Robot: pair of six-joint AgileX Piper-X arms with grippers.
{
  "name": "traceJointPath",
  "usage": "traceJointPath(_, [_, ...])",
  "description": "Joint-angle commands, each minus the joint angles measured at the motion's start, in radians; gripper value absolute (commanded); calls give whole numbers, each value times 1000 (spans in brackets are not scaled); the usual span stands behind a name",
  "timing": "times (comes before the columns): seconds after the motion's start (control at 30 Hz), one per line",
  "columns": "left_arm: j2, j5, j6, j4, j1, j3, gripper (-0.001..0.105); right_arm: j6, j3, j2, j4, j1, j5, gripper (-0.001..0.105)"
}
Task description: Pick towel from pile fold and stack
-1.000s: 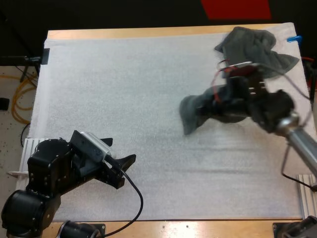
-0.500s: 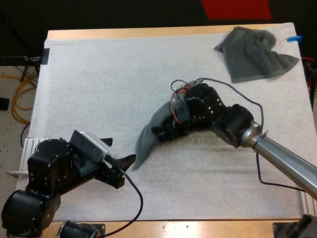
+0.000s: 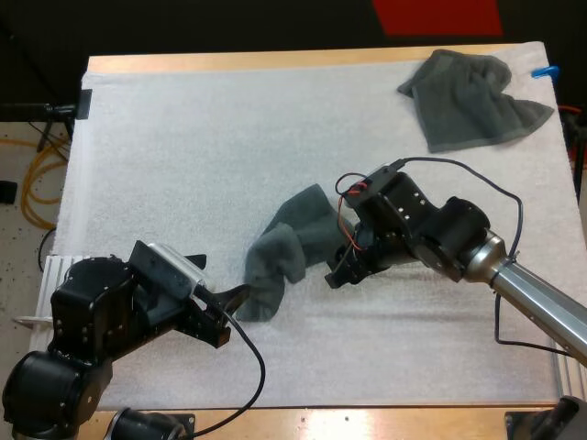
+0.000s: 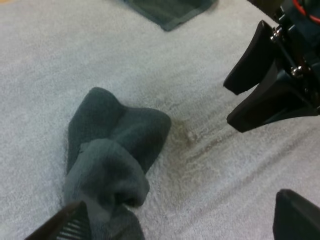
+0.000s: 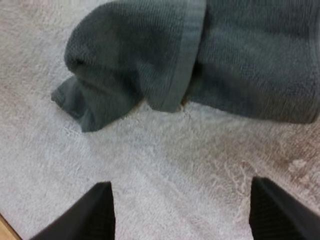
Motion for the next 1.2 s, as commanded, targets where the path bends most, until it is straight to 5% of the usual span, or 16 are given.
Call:
traceJointPath(0.0, [0, -3, -2, 16, -5, -8, 71, -16, -10, 3, -19, -3, 4, 56])
traceJointPath(0.5, [0, -3, -2, 164, -5, -8, 71, -4, -10, 315, -322, -3, -122, 55])
traceJointPath(0.77, [0, -3, -2, 164, -5, -8, 71, 15, -10, 405, -401, -3, -126, 35])
traceJointPath(1.0, [0, -3, -2, 161, -5, -8, 71, 105, -13, 445, -485, -3, -233, 33])
traceJointPath(1.07, [0, -3, -2, 161, -5, -8, 71, 117, -13, 447, -502, -3, -228, 26])
traceJointPath(1.17, [0, -3, -2, 161, -5, -8, 71, 117, -18, 447, -507, -3, -231, 0])
